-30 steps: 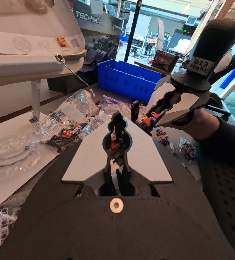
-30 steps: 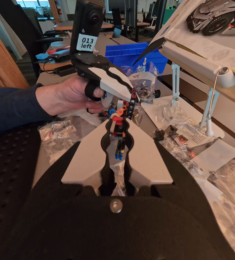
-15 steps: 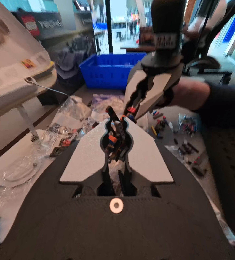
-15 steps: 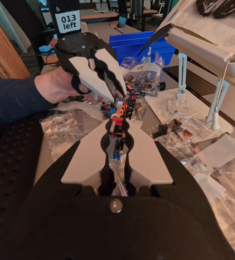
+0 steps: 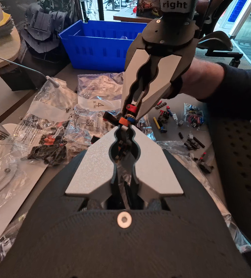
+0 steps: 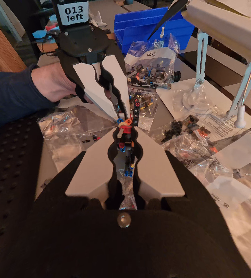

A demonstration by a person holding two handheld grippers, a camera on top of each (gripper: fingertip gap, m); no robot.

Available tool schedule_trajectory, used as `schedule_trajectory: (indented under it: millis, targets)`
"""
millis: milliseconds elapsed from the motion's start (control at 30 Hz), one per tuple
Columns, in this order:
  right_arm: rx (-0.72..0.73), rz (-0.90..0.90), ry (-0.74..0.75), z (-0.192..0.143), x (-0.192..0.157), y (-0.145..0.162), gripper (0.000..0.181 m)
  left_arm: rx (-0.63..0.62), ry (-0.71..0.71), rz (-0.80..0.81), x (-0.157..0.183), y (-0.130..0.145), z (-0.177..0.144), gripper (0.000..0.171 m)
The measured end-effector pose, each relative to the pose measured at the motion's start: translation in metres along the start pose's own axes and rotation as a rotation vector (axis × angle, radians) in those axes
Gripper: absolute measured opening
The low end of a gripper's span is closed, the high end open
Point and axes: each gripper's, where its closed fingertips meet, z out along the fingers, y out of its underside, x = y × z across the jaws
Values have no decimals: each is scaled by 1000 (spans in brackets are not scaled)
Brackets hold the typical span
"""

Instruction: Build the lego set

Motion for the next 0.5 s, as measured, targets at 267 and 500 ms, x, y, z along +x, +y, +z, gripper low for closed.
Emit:
schedule_trajectory:
  millis: [267,500]
  targets:
    - [15,96,-15,-4,6,1,12,-19,8,34,1,4,-5,8]
    - [9,68,11,-5,8,1,14,-23,26,24,2,6,-6,7]
